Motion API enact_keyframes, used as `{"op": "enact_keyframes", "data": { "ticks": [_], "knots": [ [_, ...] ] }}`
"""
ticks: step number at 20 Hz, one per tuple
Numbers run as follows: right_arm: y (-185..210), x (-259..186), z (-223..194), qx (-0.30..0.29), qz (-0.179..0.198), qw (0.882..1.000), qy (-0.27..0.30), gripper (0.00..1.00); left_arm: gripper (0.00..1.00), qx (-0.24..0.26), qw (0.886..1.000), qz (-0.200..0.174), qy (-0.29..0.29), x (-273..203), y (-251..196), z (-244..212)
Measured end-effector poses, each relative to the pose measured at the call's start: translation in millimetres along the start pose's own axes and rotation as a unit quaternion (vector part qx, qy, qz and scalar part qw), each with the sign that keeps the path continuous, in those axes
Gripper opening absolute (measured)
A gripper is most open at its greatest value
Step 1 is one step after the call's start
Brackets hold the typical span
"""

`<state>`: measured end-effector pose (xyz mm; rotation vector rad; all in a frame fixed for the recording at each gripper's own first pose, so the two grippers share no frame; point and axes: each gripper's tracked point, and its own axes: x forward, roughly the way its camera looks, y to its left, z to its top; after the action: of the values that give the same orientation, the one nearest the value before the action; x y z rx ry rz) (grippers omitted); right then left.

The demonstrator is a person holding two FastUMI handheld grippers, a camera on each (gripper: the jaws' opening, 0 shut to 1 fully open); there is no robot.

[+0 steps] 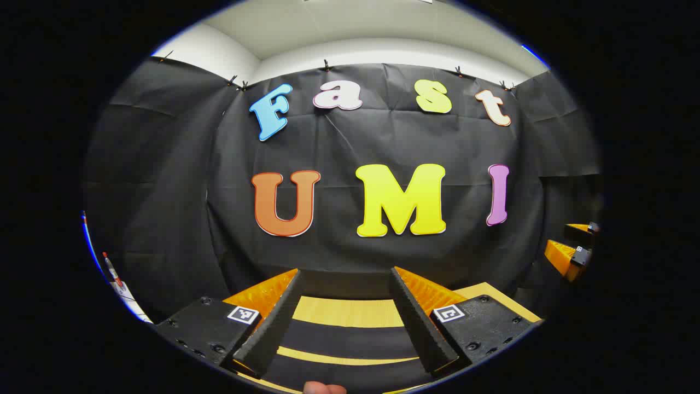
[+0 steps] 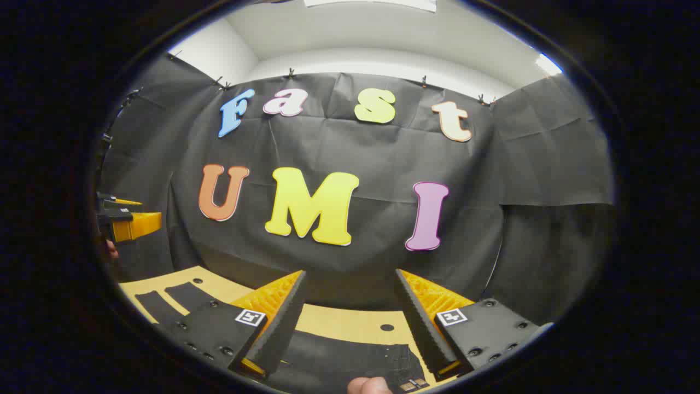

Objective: Grasp the waist and the cuffs of the jeans and fold them to make the two legs overlap; first hold the waist and fold one-third of the jeans toward the cuffs, then hold the cuffs and fold the remaining one-third in the same direction to finish folding.

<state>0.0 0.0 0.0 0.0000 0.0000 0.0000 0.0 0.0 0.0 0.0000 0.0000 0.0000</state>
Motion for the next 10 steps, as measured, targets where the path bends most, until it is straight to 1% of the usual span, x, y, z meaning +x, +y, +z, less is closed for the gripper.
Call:
{"op": "enact_keyframes", "data": {
  "ticks": [2, 3, 4, 5, 6, 8, 10],
  "knots": [
    [4.5, -0.5, 8.0, 0.002, -0.01, 1.0, -0.005, 0.96, 0.99, -0.001, 1.0, -0.012, -0.007, 1.8, 1.9, 1.3],
    [8.6, -2.5, 6.3, 0.001, -0.016, 1.0, -0.006, 0.97, 0.99, -0.001, 1.0, -0.017, -0.005, 2.2, 3.4, -4.5],
    [14.4, -5.0, 3.1, -0.002, -0.017, 1.0, -0.004, 0.96, 0.99, -0.001, 1.0, -0.026, -0.001, 2.3, 4.0, -11.9],
    [20.1, -7.6, 0.6, -0.008, -0.018, 1.0, -0.005, 0.98, 1.0, -0.003, 0.999, -0.032, 0.002, 1.6, 5.7, -20.1],
    [23.4, -8.1, -3.0, -0.014, -0.025, 1.0, -0.002, 0.98, 1.0, -0.005, 0.999, -0.035, 0.011, 1.6, 8.9, -27.7],
    [32.5, -9.6, -10.0, -0.006, -0.03, 1.0, 0.006, 0.96, 1.0, -0.008, 0.999, -0.037, 0.019, 0.9, 17.6, -39.3],
    [43.5, -10.8, -15.2, 0.0, -0.029, 1.0, 0.011, 0.96, 1.0, 0.001, 0.999, -0.034, 0.018, 2.0, 26.0, -45.3]
  ]
}}
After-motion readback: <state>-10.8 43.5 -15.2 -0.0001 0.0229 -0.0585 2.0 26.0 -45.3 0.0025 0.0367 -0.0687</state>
